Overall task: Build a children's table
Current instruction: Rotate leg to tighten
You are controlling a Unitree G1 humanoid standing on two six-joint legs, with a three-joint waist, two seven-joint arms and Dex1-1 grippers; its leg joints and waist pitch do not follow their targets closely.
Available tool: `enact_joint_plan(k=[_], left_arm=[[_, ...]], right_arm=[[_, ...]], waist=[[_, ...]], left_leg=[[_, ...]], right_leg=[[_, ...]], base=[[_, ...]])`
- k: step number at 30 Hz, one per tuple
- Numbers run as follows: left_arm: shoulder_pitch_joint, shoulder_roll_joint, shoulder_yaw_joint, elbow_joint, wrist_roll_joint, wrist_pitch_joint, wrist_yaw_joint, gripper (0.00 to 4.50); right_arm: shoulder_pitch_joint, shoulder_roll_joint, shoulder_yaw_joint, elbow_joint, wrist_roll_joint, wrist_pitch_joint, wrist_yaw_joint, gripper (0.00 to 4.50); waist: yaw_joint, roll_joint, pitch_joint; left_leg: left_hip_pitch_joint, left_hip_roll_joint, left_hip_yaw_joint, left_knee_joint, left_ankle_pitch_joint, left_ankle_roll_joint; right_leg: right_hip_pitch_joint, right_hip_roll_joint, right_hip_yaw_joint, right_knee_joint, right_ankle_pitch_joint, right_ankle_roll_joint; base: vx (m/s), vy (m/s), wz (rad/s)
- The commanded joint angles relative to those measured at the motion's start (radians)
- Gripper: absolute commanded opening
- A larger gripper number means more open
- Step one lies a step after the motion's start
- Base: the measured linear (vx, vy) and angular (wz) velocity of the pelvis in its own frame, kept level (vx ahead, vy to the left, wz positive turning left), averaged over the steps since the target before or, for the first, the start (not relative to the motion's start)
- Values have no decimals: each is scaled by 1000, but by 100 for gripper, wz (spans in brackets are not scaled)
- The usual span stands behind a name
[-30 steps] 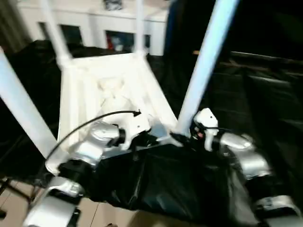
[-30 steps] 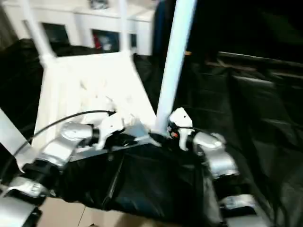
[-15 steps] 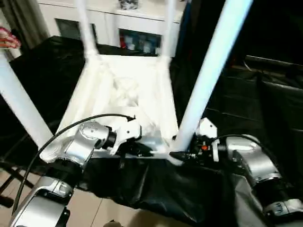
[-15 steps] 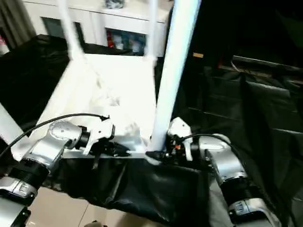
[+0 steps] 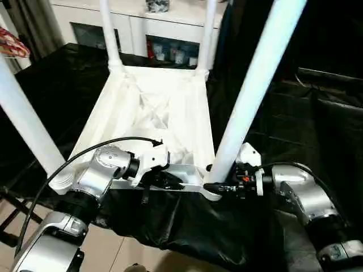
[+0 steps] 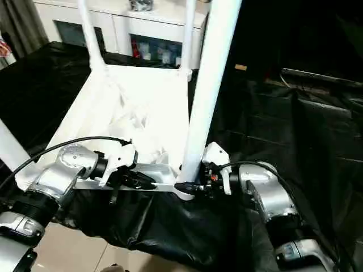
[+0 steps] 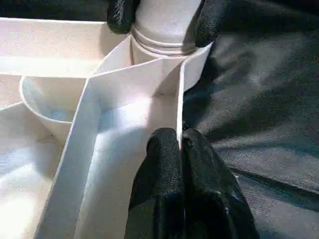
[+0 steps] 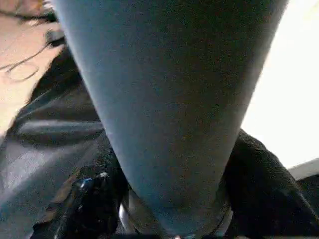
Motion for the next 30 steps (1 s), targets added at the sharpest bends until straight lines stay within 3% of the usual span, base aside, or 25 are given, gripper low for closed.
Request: enact_joint_plan(k=[1, 5, 6, 13, 16, 19, 20, 23, 26, 30], left_arm=[[-26, -36, 41, -15, 10, 39, 139, 0], [-16, -56, 42, -40, 26, 66, 199, 0], [-7, -83, 43, -68, 40, 96, 256, 0], [34, -231, 28, -181, 99, 214, 514, 0], [46, -268, 17, -197, 103, 230, 545, 0], [51, -279, 10, -204, 99, 238, 548, 0], [53, -276, 8, -210, 97, 240, 539, 0], [55, -253, 5, -218, 87, 227, 496, 0], [58, -226, 4, -224, 72, 215, 447, 0], [68, -158, -6, -239, 36, 177, 321, 0]], right_arm=[[4, 51, 15, 38, -19, -6, -98, 246], [0, 92, -11, 55, -28, -19, -202, 243], [-2, 132, -33, 67, -34, -18, -297, 243], [15, 301, -57, 104, -121, 15, -701, 242], [5, 342, -52, 129, -138, 4, -773, 242], [-2, 362, -37, 133, -157, -28, -780, 242], [-2, 365, -41, 130, -150, -33, -768, 267], [2, 351, -49, 107, -124, -26, -719, 285], [10, 315, -35, 82, -123, -24, -668, 325], [15, 226, -13, 61, -116, -41, -529, 325]], waist=[[-7, 2, -53], [-21, 1, -52], [-29, 1, -52], [-50, 4, -56], [-55, 7, -58], [-58, 6, -56], [-58, 6, -56], [-59, 7, -54], [-61, 8, -56], [-62, 9, -56]], left_leg=[[6, 30, -7, -68, -278, 13], [4, 28, -14, -73, -304, -6], [3, 29, -13, -73, -297, -7], [-3, 27, -12, -70, -244, -2], [-3, 23, -9, -67, -239, 3], [-2, 22, -8, -67, -255, 15], [-2, 22, -8, -67, -255, 15], [-2, 22, -9, -70, -271, 21], [-4, 22, -9, -69, -268, 24], [-3, 24, -8, -67, -260, 35]], right_leg=[[49, -65, 52, -79, -336, -166], [49, -67, 51, -90, -416, -127], [46, -66, 53, -88, -399, -130], [49, -60, 54, -79, -303, -150], [49, -56, 54, -78, -267, -157], [48, -56, 54, -83, -290, -147], [48, -56, 54, -83, -290, -147], [48, -55, 54, -86, -309, -137], [51, -54, 54, -82, -281, -145], [51, -55, 55, -80, -258, -164]], base=[[0, 0, 0], [0, 0, 0], [0, 0, 0], [0, 0, 0], [0, 0, 0], [0, 0, 0], [0, 0, 0], [0, 0, 0], [0, 0, 0], [0, 0, 0]])
